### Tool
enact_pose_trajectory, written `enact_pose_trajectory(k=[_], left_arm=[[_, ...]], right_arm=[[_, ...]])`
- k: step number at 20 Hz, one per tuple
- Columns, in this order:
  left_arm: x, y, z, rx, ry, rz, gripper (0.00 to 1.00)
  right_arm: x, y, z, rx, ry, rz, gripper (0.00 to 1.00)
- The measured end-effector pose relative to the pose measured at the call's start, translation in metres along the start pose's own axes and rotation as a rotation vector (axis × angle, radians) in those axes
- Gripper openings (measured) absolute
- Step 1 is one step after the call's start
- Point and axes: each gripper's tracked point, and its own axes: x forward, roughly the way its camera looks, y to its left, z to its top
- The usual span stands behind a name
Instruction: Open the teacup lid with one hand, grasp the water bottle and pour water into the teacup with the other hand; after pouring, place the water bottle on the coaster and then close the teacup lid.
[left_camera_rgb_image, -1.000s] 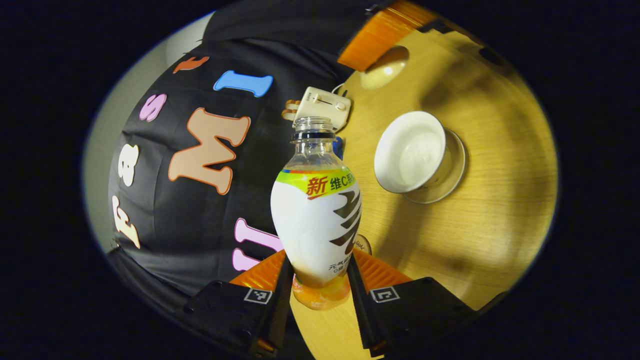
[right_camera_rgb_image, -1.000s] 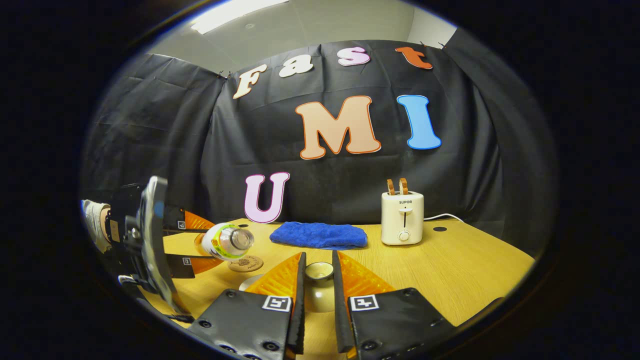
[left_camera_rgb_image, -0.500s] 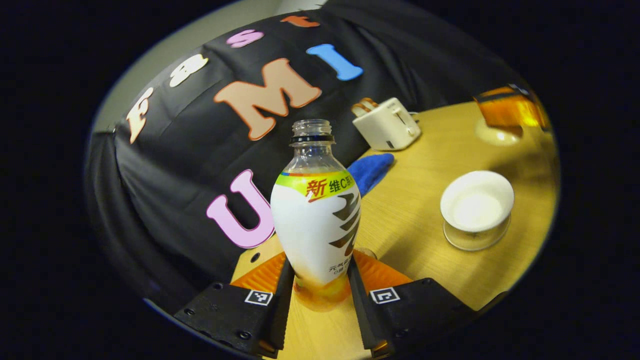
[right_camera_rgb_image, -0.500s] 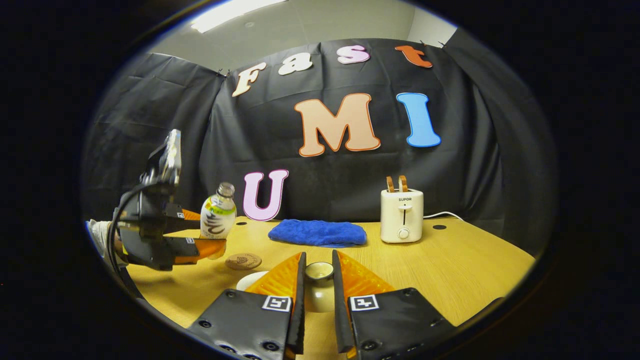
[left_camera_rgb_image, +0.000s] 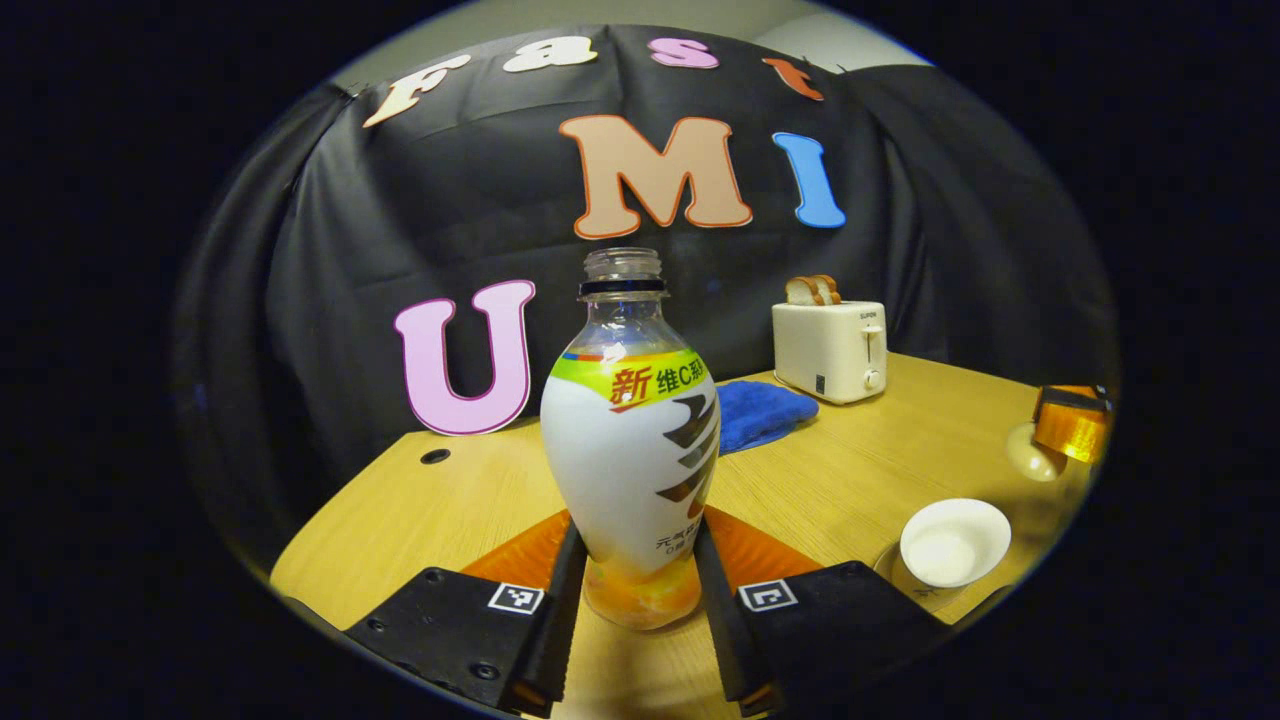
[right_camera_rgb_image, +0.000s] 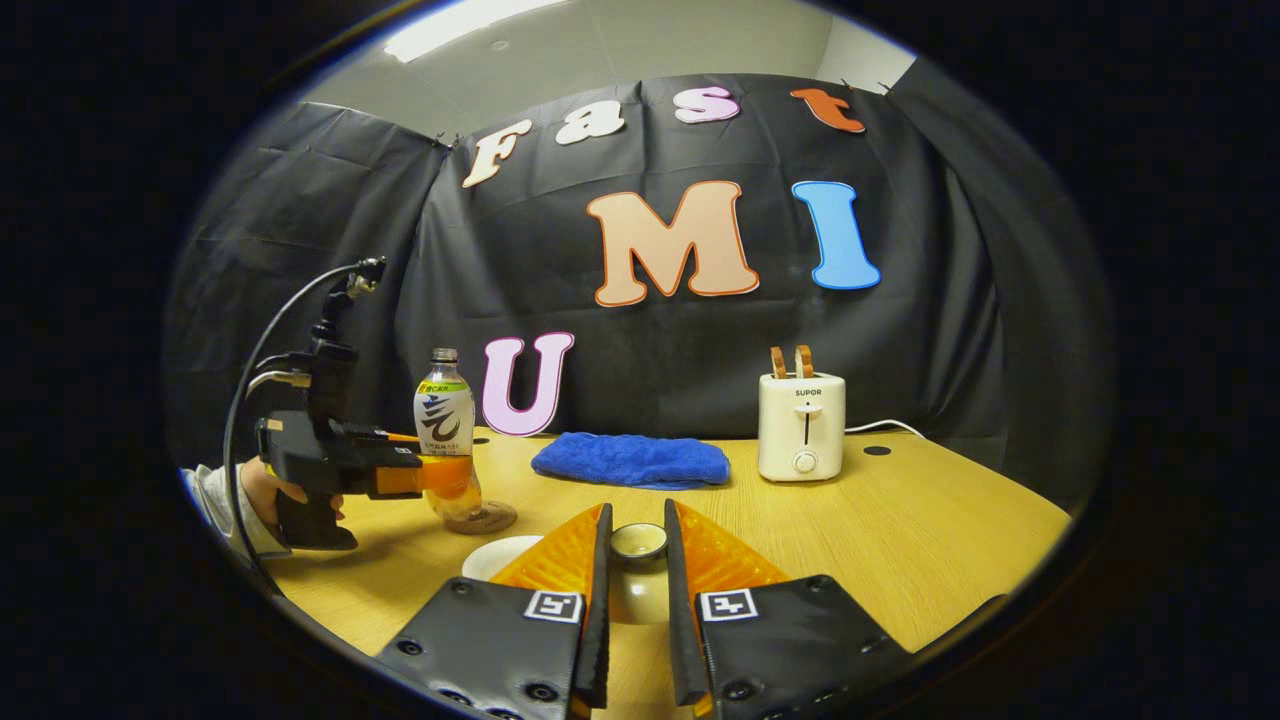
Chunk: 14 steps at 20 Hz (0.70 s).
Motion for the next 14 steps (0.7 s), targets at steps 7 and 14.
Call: enact_pose_trajectory(k=[7,14], left_arm=[[0.023,0.004,-0.001,-0.14,-0.034,0.014,0.56],[0.022,-0.003,-0.004,-0.124,-0.004,-0.008,0.59]], right_arm=[[0.004,-0.007,-0.009,0.004,0.021,-0.015,0.29],[0.008,-0.005,-0.018,-0.006,0.044,-0.013,0.29]])
